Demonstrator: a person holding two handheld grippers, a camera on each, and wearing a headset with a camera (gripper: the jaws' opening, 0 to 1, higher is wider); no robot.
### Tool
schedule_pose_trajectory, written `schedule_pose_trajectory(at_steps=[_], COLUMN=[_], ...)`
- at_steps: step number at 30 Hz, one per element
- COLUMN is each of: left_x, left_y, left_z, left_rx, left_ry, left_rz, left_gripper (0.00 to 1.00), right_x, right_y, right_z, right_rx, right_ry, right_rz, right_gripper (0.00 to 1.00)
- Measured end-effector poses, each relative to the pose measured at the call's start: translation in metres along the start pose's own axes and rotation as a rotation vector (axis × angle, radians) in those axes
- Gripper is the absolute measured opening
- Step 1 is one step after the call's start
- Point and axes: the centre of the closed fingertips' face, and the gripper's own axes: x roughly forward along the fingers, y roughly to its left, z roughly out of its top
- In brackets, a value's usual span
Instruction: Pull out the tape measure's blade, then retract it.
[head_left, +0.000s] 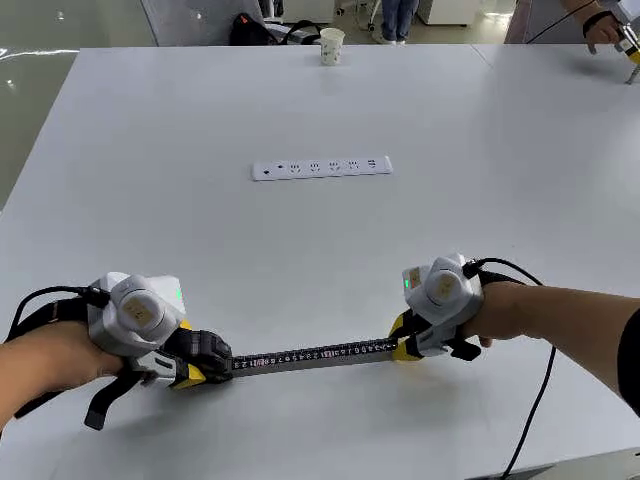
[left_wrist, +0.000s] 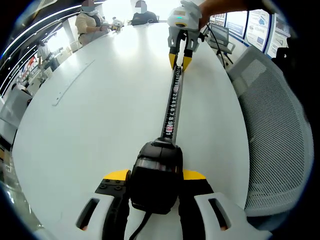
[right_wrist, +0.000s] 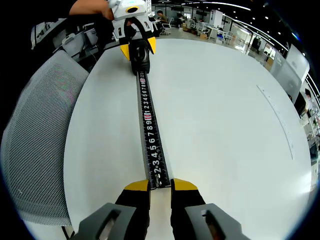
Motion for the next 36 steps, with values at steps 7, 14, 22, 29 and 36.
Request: schedule_pose_trajectory(at_steps=[7, 14, 22, 29, 36], left_x=[-0.002, -0.008, -0.020, -0.030, -0.049], left_y=[-0.001, 0.002, 0.015, 0.008, 0.012], left_z=[0.001, 0.004, 0.007, -0.006, -0.014], left_rx=[0.005, -0.087, -0.318, -0.428, -0.556], left_ry=[0.006, -0.025, -0.119, -0.166, -0.257], left_rz=[0.014, 0.035, 0.122, 0.141, 0.198], left_gripper=[0.33, 0.34, 0.58, 0.70, 0.79], right_x=[0.000, -0.001, -0.011, -0.025, -0.038], right_y=[0.000, -0.003, -0.010, -0.009, -0.001], right_z=[0.000, 0.003, 0.012, 0.004, -0.011], right_rx=[0.033, 0.055, 0.179, 0.278, 0.358], right_ry=[0.001, -0.018, -0.107, -0.171, -0.206], right_rz=[-0.030, -0.072, -0.150, -0.207, -0.251], right_gripper=[0.12, 0.14, 0.25, 0.35, 0.43])
